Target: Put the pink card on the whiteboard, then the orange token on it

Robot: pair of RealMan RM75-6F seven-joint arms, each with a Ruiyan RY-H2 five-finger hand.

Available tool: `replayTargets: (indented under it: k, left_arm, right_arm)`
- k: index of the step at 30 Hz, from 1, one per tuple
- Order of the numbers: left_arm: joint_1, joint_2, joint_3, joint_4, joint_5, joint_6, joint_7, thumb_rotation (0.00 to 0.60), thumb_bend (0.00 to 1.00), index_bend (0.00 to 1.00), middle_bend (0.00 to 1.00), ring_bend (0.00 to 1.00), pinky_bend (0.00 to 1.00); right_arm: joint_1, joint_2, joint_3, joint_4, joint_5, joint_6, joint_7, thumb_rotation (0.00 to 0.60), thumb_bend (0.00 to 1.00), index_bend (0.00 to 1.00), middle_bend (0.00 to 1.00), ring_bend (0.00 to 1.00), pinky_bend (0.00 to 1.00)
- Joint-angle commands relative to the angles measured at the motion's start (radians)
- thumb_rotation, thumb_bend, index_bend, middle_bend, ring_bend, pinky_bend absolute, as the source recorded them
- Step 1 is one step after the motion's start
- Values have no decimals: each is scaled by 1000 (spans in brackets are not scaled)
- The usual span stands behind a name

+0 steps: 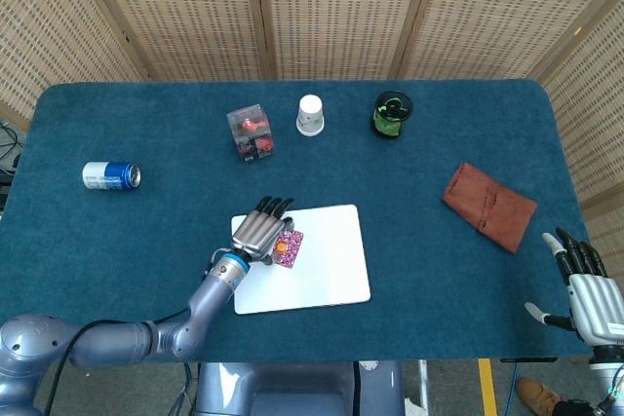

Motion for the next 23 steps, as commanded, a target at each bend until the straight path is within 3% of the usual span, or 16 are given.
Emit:
replayTargets:
  k: [1, 4, 11, 17, 23]
  left_arm:
    - [7, 13, -4, -32, 10, 10, -25, 600, 176, 0, 0, 0, 0]
    - [27, 36, -2, -69, 55, 30, -65, 600, 155, 0, 0, 0, 0]
    - [164, 229, 40, -271, 311, 184, -238, 600, 62, 0, 0, 0, 0]
    - [356, 462, 144, -365, 524, 415, -396, 600, 0, 0, 0, 0, 0]
    - [593, 627, 248, -333, 576, 626, -645, 600, 0, 0, 0, 0, 0]
  right_arm:
    - [1, 0, 0, 0, 1, -2, 0, 600, 181, 0, 0, 0, 0]
    - [1, 1, 0, 0, 1, -2, 0, 600, 182, 0, 0, 0, 0]
    - [0, -1, 1, 1, 2, 1, -5, 600, 182, 0, 0, 0, 0]
    - [-2, -4, 1, -2, 3, 6, -23, 600, 182, 0, 0, 0, 0]
    - [-6, -11, 4, -11, 9, 16, -54, 600, 181, 0, 0, 0, 0]
